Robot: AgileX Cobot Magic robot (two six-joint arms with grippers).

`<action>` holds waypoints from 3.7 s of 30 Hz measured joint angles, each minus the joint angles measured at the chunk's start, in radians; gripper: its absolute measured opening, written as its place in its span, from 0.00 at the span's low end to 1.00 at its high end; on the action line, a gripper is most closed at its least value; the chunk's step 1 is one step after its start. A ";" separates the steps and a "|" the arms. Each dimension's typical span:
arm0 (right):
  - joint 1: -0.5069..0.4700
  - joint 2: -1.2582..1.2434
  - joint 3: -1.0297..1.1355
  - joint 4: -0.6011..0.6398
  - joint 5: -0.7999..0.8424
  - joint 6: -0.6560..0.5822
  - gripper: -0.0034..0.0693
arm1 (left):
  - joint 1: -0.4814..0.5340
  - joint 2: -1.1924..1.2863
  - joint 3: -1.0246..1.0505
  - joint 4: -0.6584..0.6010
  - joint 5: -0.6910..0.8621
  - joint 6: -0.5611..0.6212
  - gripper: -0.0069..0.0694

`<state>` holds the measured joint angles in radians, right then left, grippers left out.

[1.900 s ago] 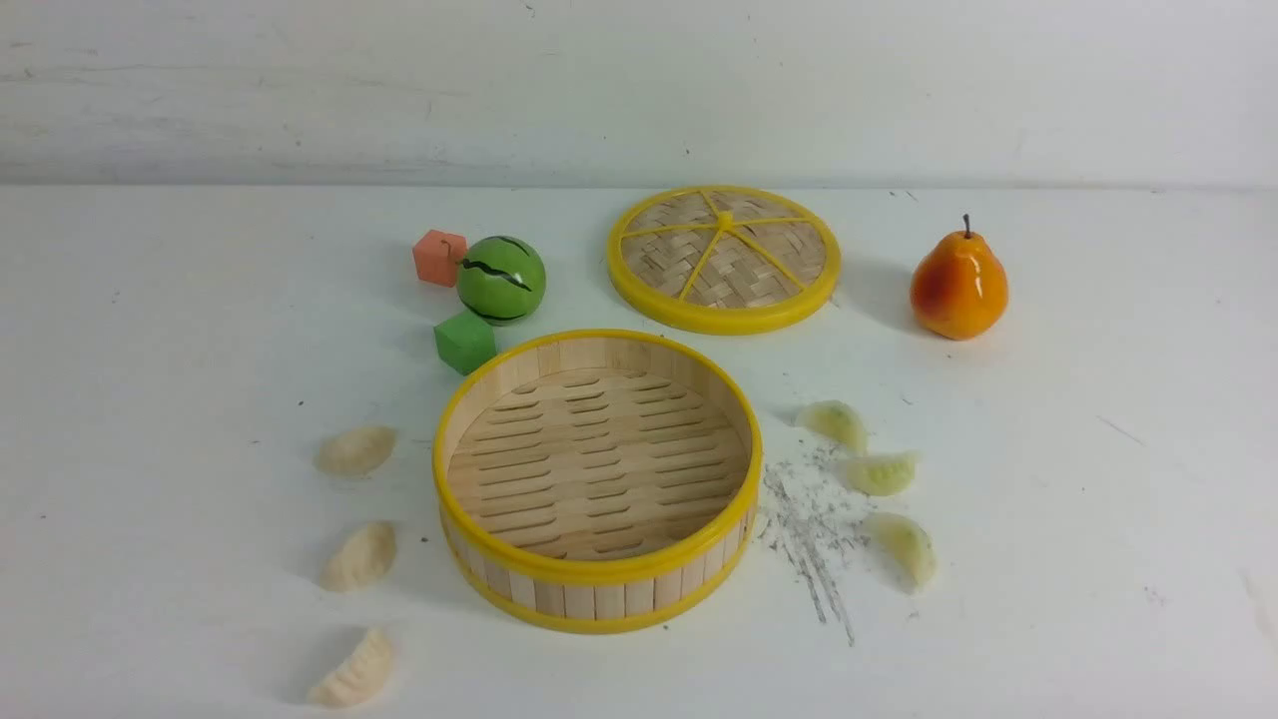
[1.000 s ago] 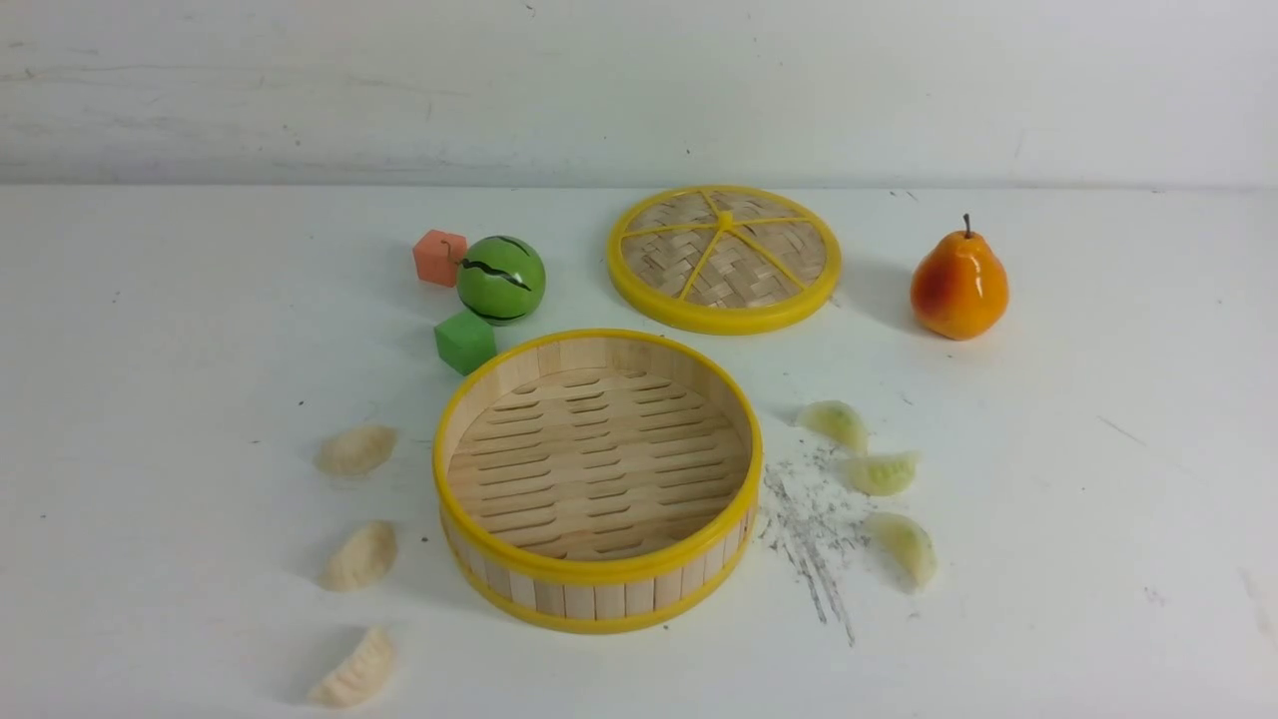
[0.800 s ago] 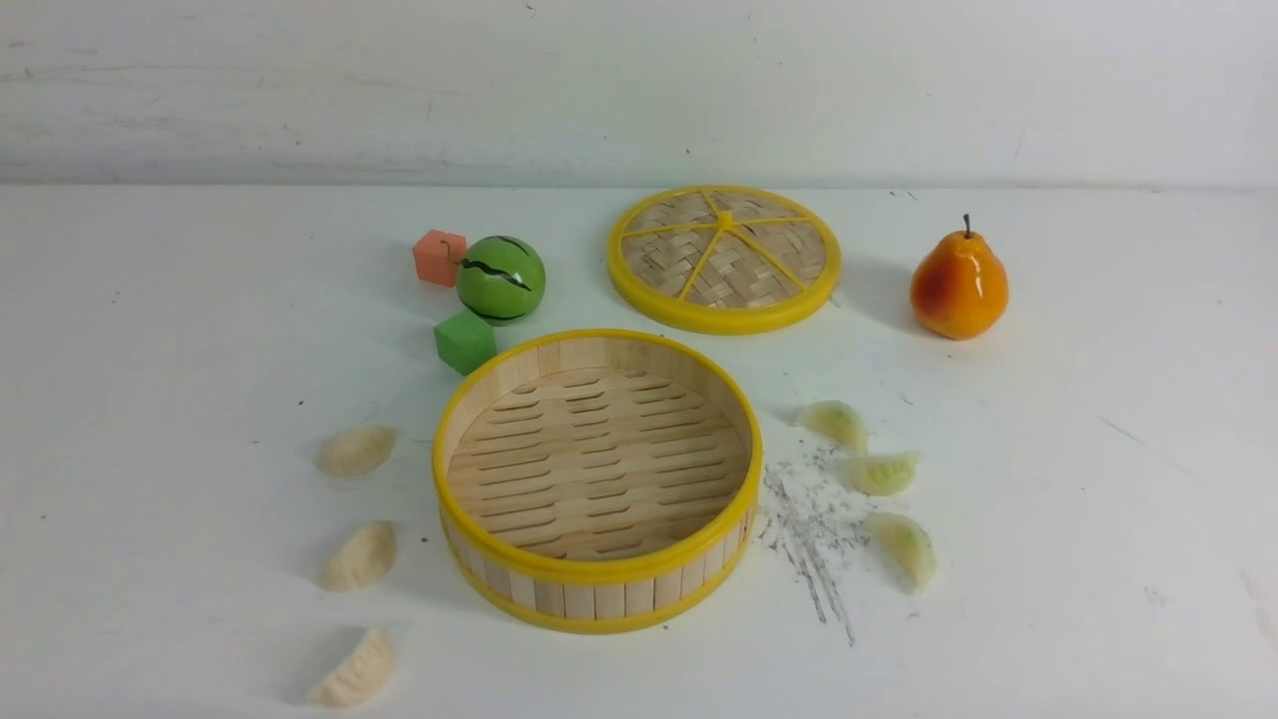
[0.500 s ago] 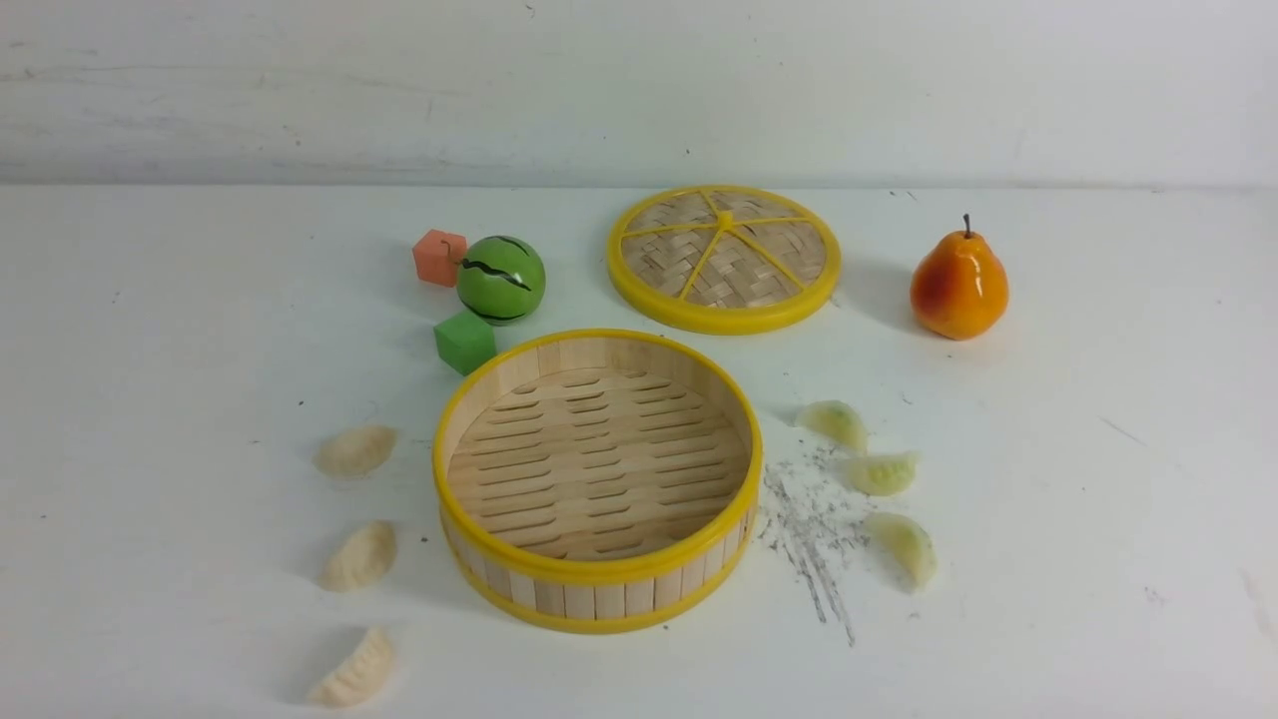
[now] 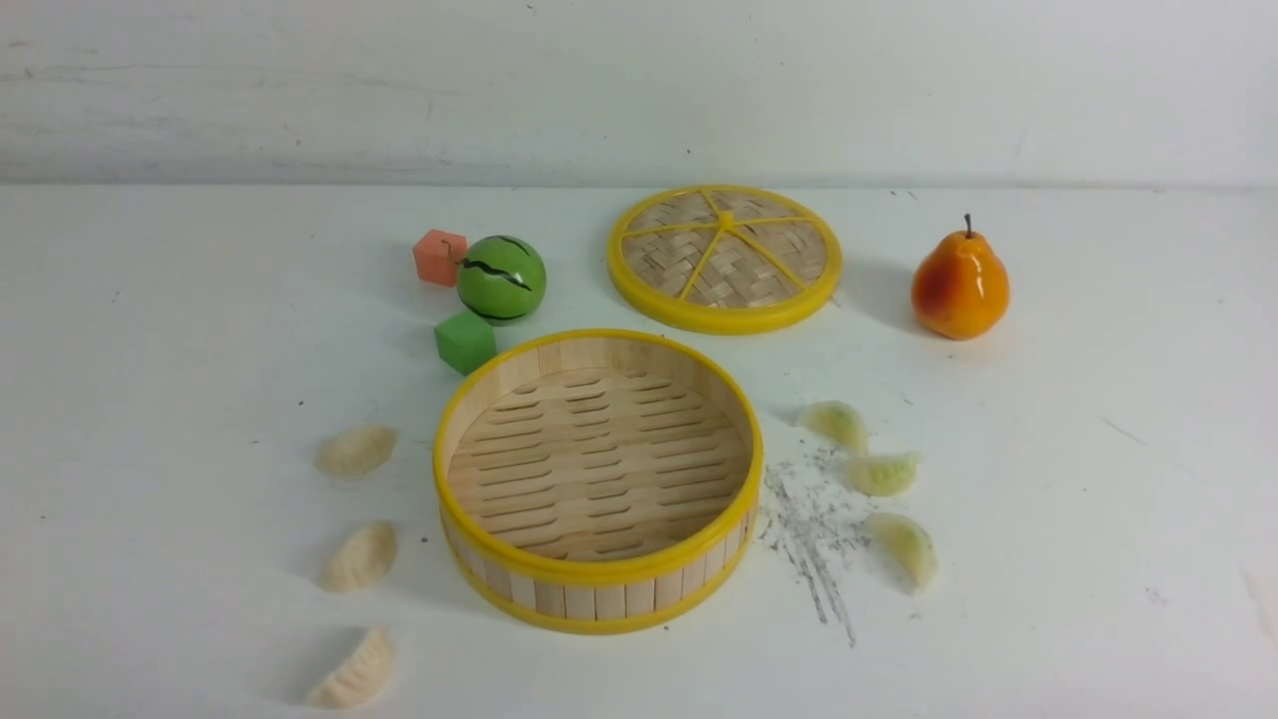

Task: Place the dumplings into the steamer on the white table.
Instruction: 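Reach for and grasp a dumpling on the table with the left gripper, then place the dumpling into the bamboo steamer basket with the left gripper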

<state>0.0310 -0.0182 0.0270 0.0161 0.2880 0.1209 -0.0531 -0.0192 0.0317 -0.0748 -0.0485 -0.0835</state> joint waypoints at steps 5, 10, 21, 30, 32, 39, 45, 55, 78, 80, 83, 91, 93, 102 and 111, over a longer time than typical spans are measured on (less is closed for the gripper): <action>0.000 0.000 0.001 -0.003 -0.387 0.000 0.22 | 0.000 0.000 0.000 -0.002 -0.249 0.000 0.24; 0.000 0.000 0.001 0.011 -0.685 0.068 0.23 | 0.000 0.000 0.000 -0.003 -0.399 -0.063 0.25; 0.000 0.000 -0.004 0.051 -0.873 0.376 0.25 | 0.000 0.000 -0.090 -0.017 -0.454 -0.467 0.21; 0.000 0.261 -0.424 -0.077 -0.444 0.188 0.04 | 0.000 0.294 -0.517 0.004 -0.215 -0.266 0.07; 0.000 0.374 -0.500 -0.117 -0.300 0.104 0.02 | 0.000 0.415 -0.570 0.006 -0.196 -0.253 0.07; 0.029 0.708 -0.570 -0.124 0.045 0.006 0.02 | 0.000 0.793 -0.789 0.008 0.235 -0.322 0.07; 0.170 0.879 -0.586 -0.066 0.176 -0.030 0.02 | 0.000 1.078 -1.005 -0.076 0.703 -0.253 0.07; 0.378 1.101 -0.675 -0.025 0.282 -0.088 0.02 | 0.003 1.481 -1.263 -0.159 0.858 -0.014 0.07; 0.379 1.249 -0.747 0.105 0.286 -0.233 0.02 | 0.007 2.134 -1.679 -0.168 0.941 0.510 0.60; 0.379 1.249 -0.747 0.105 0.285 -0.233 0.03 | 0.007 2.149 -1.679 -0.162 0.941 0.524 0.57; 0.379 1.249 -0.747 0.107 0.282 -0.233 0.03 | 0.007 2.160 -1.680 -0.158 0.941 0.534 0.48; 0.379 1.249 -0.747 0.107 0.278 -0.235 0.03 | 0.007 2.160 -1.687 -0.149 0.946 0.450 0.33; 0.379 1.249 -0.747 0.107 0.278 -0.235 0.03 | 0.007 2.158 -1.687 -0.149 0.953 0.372 0.33; 0.379 1.249 -0.747 0.107 0.278 -0.236 0.03 | 0.007 2.084 -1.742 -0.153 1.055 0.213 0.33; 0.379 1.249 -0.747 0.107 0.278 -0.236 0.04 | -0.086 1.977 -1.850 -0.352 1.094 0.166 0.32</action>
<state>0.4098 1.2304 -0.7197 0.1232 0.5660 -0.1155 -0.1386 1.9577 -1.8186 -0.4269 1.0457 0.0829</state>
